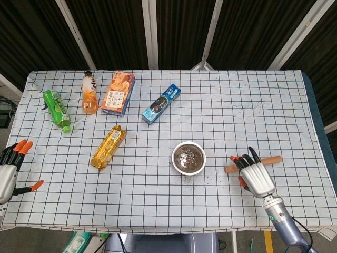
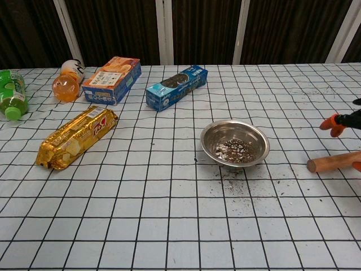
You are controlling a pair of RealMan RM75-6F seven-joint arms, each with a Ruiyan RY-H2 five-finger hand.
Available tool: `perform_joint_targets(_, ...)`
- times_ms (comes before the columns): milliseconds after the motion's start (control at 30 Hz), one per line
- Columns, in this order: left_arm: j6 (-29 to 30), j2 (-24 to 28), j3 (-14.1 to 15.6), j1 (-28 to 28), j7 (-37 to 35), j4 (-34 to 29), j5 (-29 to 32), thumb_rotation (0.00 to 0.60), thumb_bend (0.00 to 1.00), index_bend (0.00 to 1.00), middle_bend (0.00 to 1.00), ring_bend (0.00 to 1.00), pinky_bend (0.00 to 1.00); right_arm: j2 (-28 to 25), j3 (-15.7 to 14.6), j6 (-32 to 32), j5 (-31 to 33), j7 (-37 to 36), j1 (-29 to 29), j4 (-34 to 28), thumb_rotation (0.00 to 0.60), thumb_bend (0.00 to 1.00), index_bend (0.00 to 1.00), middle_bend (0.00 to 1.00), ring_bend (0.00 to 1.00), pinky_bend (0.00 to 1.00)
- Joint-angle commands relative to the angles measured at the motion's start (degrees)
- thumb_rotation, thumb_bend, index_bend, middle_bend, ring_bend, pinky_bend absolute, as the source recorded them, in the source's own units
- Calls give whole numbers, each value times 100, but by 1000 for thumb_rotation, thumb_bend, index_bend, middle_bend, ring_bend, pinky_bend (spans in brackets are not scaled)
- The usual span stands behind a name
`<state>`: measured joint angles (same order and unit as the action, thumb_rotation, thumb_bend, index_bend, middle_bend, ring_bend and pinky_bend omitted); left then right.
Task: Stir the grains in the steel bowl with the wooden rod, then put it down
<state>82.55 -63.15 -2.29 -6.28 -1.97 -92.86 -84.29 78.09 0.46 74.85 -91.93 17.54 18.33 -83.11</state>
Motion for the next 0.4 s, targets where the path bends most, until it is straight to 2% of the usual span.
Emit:
perform_joint_targets(33,11,0,3,2,-9,10,-17,600,18,0,0,0,0,-365,177,548,-55,-70,-186,-373,600,312,44,138,81,0)
perform_joint_targets(67,12,1,7,0,-29,14,-35,600,18,0,0,0,0,-504,226,687,18,-231,-268,-529,600,262,11,71,35,0)
perform_joint_targets(133,18,5,19,-2,-69,37,-73,600,18,0,0,0,0,-769,273,834,194,-544,-417,-799,600,234,0,8,0,0)
perform_joint_targets(233,38,-7,25,-4,-41,80,-112,600,18,0,0,0,0,-1082,332,1147,312,-979,-639,-1004,600,231,0,0,0,0)
perform_joint_targets(400,113,-39,17,17,22,142,-133,600,17,0,0,0,0,-1218,194,1681,221,-1495,-1066,-675,600,229,0,0,0,0)
